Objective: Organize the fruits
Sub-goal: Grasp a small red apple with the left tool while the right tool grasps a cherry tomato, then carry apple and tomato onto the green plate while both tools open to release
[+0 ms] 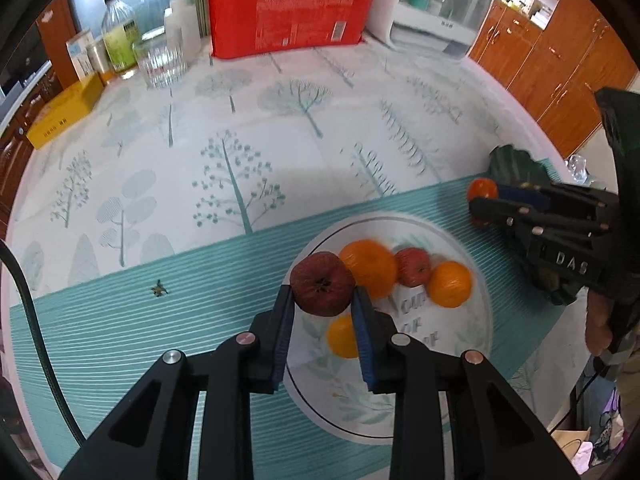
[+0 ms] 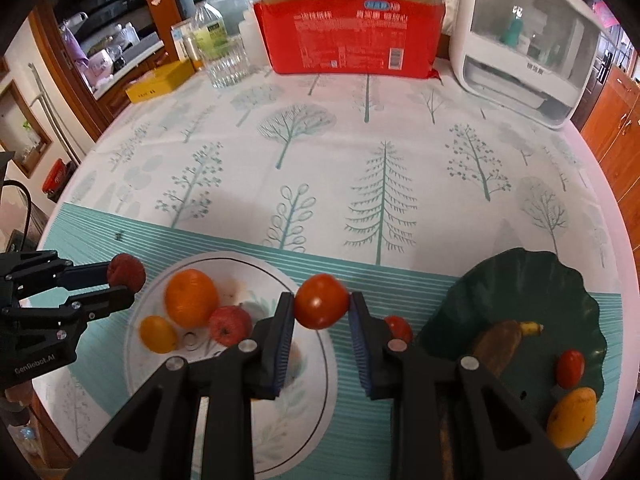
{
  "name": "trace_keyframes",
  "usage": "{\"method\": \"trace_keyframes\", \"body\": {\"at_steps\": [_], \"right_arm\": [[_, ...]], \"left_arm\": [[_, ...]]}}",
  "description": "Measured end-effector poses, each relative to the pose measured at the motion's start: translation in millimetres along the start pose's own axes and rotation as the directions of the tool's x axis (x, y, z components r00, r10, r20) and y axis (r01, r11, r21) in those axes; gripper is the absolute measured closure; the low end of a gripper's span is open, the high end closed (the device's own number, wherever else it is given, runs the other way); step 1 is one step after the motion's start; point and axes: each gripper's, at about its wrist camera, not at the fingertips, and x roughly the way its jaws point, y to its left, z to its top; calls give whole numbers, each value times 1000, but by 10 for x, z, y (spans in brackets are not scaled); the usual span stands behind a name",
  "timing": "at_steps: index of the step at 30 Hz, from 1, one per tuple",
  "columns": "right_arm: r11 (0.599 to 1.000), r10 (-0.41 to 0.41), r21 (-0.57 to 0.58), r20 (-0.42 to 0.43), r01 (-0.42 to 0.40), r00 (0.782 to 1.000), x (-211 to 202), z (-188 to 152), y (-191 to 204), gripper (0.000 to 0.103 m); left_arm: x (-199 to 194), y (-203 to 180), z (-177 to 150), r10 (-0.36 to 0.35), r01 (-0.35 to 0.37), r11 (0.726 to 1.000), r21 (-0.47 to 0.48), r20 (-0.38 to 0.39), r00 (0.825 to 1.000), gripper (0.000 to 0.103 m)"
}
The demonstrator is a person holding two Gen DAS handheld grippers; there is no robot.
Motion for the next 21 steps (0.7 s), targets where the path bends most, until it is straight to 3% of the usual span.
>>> {"method": "trace_keyframes", "body": {"at_steps": [10, 21], "right_arm": [[1000, 6, 26, 82, -9, 997, -664, -141, -108, 75], [994, -63, 97, 137, 50, 989, -1330, -415, -914, 75]], "left_arm": [[-465, -570, 181, -33, 28, 997, 67, 77, 996, 76], [-591, -1661, 482, -95, 74, 983, 171, 120, 988, 76]]}}
